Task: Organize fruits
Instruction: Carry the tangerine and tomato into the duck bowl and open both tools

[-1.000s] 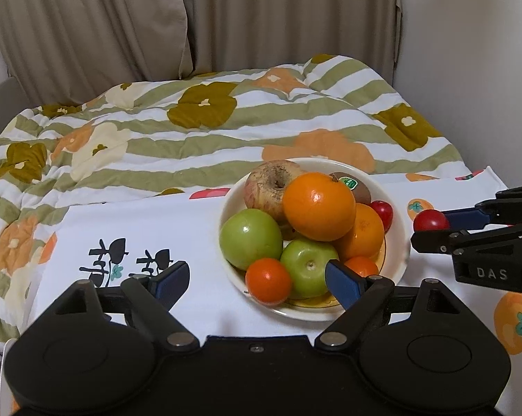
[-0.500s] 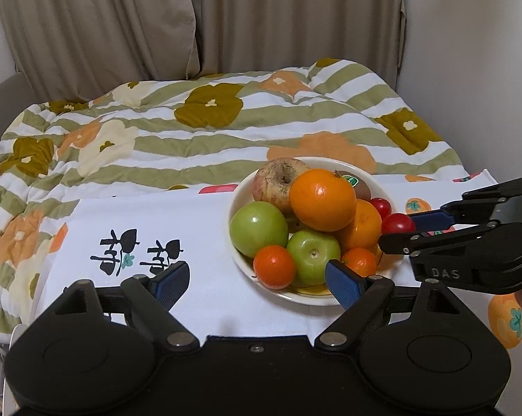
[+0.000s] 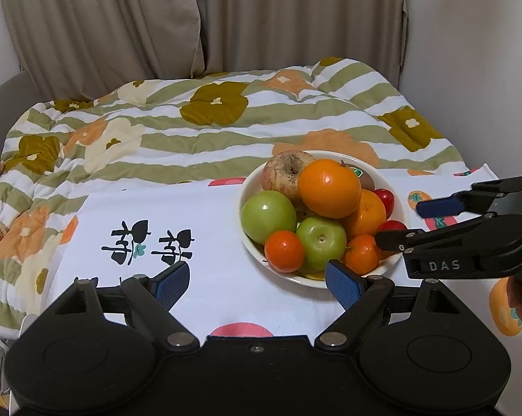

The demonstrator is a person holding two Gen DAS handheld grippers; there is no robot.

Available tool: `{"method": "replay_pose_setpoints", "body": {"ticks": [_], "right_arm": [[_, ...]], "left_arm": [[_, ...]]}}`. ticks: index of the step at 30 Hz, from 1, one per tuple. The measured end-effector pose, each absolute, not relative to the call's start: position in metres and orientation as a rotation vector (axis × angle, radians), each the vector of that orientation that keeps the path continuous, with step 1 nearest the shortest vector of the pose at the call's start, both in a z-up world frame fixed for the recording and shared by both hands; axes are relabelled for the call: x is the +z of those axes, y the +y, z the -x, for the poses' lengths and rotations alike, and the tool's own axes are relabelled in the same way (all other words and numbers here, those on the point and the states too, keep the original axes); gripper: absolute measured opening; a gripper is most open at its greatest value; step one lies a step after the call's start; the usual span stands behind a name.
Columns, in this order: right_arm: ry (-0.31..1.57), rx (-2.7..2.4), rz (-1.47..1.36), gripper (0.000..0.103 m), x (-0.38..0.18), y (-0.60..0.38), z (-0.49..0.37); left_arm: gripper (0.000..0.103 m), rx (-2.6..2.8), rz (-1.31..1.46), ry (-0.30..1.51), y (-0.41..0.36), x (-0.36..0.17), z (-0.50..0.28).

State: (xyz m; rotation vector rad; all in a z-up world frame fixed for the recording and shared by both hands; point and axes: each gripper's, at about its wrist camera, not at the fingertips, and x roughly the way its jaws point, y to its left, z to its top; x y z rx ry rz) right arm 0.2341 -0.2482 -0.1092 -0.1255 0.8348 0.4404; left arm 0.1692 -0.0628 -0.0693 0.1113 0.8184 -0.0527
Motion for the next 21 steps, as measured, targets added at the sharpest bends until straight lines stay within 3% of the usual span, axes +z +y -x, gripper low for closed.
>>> {"method": "replay_pose_setpoints", "body": {"ticks": [18,21], "right_arm": [[0.755,0.279,0.085,0.080,-0.041,-0.258,-0.157],[0.741,0.230,0.067,0.086,-0.024,-0.260,-0.136]], "left_arm": [[0.088,-0.134,-0.077,0.689,-0.056,-0.017,-0.107],[0.088,-0.155,-0.076,0.664,-0.054,-0.003,-0.093]]}}
